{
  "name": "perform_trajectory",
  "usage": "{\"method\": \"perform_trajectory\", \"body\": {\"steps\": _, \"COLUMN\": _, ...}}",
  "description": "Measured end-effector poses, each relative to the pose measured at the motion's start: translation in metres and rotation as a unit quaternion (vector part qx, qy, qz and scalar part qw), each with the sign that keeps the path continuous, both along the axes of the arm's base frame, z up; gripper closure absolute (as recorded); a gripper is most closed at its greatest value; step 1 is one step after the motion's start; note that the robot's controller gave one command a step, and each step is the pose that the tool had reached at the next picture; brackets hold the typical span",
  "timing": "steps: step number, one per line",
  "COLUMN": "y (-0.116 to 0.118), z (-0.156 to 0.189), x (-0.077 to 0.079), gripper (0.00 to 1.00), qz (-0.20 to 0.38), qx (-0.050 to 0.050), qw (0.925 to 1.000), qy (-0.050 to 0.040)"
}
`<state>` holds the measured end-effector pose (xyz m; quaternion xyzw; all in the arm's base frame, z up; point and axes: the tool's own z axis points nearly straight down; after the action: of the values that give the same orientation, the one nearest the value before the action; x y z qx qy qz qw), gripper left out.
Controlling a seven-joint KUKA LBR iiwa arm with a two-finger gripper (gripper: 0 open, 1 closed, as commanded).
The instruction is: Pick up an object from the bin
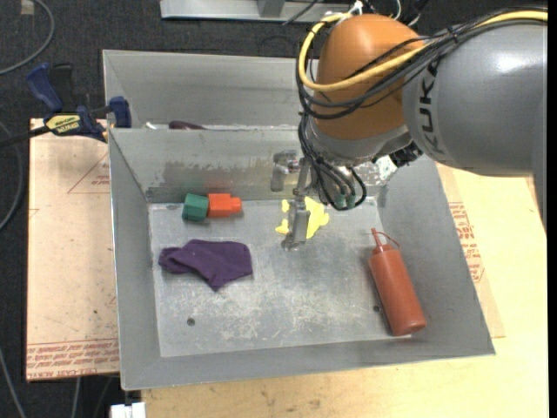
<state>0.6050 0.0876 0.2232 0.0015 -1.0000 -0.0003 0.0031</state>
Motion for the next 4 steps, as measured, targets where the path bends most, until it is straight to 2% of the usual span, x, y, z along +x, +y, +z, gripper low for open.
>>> {"method": "perform_trajectory", "body": {"steps": 1, "y": 0.0, "z": 0.005, "x": 0.001, "gripper": 0.0, "qz": -0.001, "qx": 0.0, "qw": 1.0, "qy": -0.004}}
{"method": "perform_trajectory", "body": {"steps": 2, "y": 0.026, "z": -0.043, "x": -0.008, "gripper": 0.0, "qz": 0.028, "qx": 0.0, "qw": 0.9996, "qy": -0.0059}}
{"method": "perform_trajectory", "body": {"steps": 3, "y": 0.076, "z": -0.067, "x": -0.007, "gripper": 0.0, "qz": 0.097, "qx": 0.001, "qw": 0.9953, "qy": -0.0023}}
{"method": "perform_trajectory", "body": {"steps": 4, "y": 0.08, "z": -0.091, "x": -0.015, "gripper": 0.0, "qz": -0.011, "qx": 0.002, "qw": 0.9999, "qy": -0.0063}}
